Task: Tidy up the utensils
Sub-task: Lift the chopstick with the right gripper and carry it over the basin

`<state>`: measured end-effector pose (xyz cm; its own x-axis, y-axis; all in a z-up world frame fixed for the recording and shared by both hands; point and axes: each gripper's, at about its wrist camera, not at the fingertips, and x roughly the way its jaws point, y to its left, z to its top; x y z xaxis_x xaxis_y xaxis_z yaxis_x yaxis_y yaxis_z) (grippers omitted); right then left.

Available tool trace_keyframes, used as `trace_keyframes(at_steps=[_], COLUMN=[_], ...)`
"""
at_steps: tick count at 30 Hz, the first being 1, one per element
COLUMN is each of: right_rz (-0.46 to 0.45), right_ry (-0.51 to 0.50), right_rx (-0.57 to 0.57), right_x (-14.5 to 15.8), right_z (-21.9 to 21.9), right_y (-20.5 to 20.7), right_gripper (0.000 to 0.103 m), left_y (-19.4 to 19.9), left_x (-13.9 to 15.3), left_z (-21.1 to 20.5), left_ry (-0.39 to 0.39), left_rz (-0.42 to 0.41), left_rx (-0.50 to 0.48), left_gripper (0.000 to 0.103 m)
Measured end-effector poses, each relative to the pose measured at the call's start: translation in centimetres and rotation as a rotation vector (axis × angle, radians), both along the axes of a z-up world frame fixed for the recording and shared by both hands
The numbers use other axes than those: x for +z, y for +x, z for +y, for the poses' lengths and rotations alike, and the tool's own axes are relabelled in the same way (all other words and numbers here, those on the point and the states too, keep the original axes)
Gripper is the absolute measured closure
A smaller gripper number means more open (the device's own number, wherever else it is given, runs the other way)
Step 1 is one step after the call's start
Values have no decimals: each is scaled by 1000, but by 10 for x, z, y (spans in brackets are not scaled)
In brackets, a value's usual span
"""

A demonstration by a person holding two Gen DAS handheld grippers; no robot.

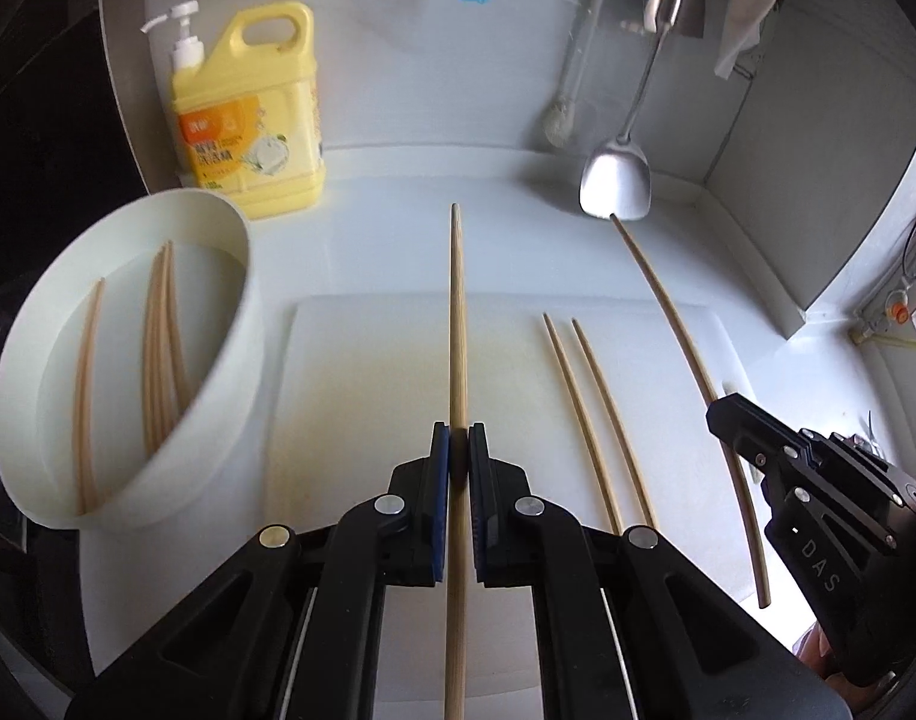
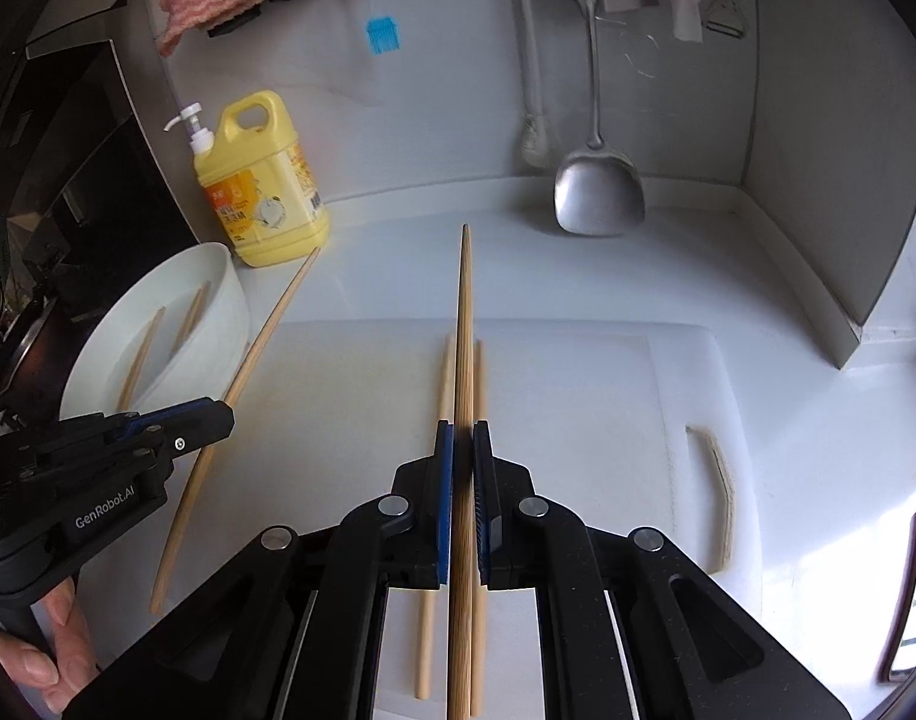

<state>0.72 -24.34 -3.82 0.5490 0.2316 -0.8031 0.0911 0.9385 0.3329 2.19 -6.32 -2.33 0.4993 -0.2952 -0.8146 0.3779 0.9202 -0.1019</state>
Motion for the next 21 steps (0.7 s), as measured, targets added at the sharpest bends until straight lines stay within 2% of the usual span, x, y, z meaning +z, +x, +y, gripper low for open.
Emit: trace_keyframes(at_steps=[4,9,15,21], right_rz=[-52,-109,-124,-117], right_ry=[22,53,110,121], right_rx=[61,140,227,288], right_x=[26,51,66,70], right_z=[32,82,147,205], right_y=[15,45,96,137], right_gripper=[97,97,97,97], left_y=[11,30,64,97], left_x=[29,48,52,47], left_z=[37,99,173,217], left_ry=[-25,-17,7,6], left_rz=[-49,-86,-91,-77], left_rx=[57,160,268,296], left_gripper=[96,96,96,96])
